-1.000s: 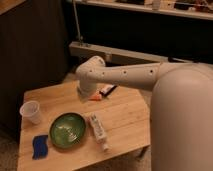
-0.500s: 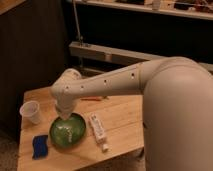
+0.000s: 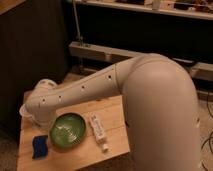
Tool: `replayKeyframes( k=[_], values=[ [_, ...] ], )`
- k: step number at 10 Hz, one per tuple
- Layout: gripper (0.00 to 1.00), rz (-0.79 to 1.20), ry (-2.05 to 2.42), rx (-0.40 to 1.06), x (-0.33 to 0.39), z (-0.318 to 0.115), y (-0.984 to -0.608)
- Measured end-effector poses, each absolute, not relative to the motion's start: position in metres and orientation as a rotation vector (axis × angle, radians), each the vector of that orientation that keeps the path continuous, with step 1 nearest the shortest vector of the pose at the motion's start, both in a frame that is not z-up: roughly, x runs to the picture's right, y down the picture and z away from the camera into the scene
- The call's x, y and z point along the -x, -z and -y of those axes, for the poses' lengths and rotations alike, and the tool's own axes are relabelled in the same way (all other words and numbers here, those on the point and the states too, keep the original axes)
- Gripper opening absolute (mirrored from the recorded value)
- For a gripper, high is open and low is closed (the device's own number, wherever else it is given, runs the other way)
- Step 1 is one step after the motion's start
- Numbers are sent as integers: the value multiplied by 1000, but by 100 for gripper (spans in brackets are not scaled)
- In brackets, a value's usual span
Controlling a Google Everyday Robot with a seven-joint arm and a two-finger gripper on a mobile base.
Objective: Place the white sponge in the ceramic bowl
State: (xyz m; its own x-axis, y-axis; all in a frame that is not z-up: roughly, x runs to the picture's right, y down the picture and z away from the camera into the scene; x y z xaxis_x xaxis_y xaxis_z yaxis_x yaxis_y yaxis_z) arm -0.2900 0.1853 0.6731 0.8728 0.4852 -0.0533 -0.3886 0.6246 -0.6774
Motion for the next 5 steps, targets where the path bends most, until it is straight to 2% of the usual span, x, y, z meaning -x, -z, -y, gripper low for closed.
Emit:
replayKeyframes(
  k=[1, 5],
  values=[
    [67, 144, -503, 741, 290, -185, -673],
    [67, 149, -519, 749, 289, -185, -675]
  ],
)
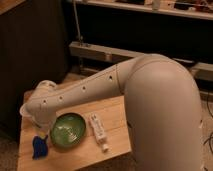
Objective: Place the white sponge in the ceramic bowl
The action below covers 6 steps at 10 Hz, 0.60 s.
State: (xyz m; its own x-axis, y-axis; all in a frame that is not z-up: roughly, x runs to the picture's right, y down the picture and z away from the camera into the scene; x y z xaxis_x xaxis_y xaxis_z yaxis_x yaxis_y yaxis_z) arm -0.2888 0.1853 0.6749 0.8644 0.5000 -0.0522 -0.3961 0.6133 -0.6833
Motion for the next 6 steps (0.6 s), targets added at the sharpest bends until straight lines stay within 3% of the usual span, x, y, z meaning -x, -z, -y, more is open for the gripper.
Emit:
replayKeyframes(
  k=[6],
  values=[
    [67, 130, -605, 912, 351, -188, -678]
  ],
)
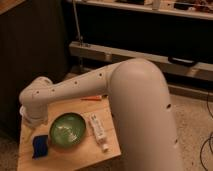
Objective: Place the white sponge in the ceramic bowl
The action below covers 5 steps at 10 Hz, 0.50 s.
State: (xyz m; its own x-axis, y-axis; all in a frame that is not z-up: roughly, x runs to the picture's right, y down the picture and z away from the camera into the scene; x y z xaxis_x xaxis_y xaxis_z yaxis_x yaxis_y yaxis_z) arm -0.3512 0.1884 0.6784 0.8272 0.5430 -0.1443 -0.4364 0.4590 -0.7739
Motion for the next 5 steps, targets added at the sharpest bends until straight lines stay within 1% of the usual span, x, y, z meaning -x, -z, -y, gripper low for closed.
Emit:
replayKeyframes(
  k=[3, 5],
  values=[
    [67, 27, -603, 913, 364, -200, -684],
    [67, -19, -615, 906, 363, -210, -702]
  ],
)
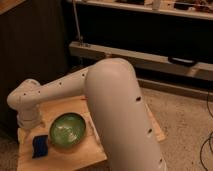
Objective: Place the white sponge in the ceramic bowl
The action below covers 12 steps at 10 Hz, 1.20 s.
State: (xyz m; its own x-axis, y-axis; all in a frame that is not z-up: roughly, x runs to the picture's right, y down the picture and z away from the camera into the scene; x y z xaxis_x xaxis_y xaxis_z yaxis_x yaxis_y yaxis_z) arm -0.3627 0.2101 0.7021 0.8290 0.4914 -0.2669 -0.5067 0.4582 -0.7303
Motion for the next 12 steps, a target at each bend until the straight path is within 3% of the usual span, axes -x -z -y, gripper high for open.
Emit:
replayKeyframes(
  k=[3, 12],
  values=[
    [67, -52, -632, 901, 370, -222, -723],
    [67, -83, -635, 906, 376, -253, -742]
  ],
)
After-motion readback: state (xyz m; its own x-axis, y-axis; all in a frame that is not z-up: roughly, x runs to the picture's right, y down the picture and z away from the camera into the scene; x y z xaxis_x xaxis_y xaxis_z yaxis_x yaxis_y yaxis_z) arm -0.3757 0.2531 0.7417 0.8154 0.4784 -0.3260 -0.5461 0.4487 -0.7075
